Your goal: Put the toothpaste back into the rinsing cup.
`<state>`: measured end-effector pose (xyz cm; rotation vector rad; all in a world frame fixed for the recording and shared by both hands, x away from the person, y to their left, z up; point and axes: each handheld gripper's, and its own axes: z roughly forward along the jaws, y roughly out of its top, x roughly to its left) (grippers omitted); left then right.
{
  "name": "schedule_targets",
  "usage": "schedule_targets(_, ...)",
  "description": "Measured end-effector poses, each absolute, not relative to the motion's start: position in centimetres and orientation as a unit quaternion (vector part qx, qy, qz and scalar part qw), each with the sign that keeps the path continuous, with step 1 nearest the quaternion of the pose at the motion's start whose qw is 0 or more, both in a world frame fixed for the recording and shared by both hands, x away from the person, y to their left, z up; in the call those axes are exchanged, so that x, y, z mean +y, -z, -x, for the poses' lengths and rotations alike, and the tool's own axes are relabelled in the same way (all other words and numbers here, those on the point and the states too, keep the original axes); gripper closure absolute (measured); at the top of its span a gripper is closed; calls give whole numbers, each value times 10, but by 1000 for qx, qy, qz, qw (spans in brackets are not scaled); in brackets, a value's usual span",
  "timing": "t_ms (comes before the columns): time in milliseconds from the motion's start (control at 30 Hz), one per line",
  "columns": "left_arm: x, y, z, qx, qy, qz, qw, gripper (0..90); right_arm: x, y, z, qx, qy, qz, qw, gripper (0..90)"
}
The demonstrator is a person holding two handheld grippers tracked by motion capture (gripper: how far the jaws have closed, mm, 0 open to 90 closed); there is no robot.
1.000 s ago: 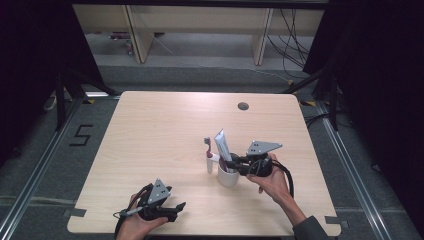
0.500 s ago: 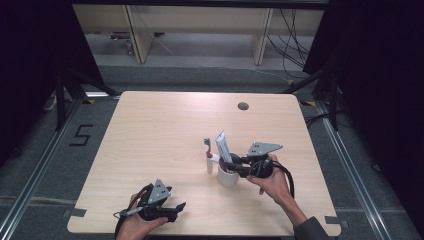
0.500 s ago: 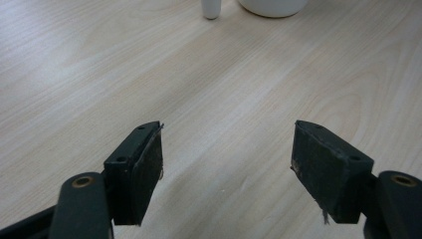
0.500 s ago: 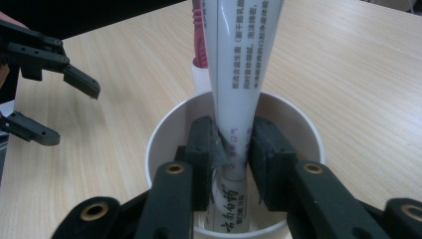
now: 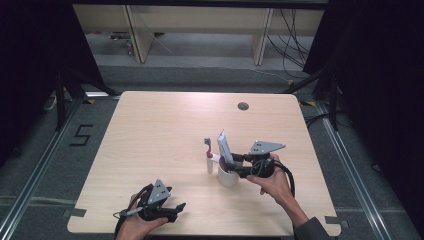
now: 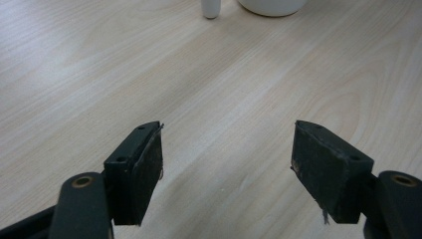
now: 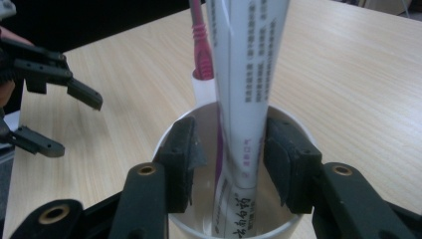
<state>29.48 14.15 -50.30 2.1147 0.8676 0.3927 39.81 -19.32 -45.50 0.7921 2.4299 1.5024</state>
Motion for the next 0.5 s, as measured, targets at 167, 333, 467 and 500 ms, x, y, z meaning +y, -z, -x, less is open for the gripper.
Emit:
schedule_targets(167,142,503,-295,342,-157,-838,395,281,-199,450,-397,810,-509,-280,78,536)
schedule_targets(333,142,503,-295,342,-157,-838,394,281,-204,446,-397,801,-523,-277,90,506)
schedule_targets(467,142,503,-295,342,-157,-839,394,281,-209,441,-395,795,-527,-286,89,488)
schedule_targets(500,142,503,-295,342,-157,-838,394,281,-211,440,-396,796,-528,-276,103,484)
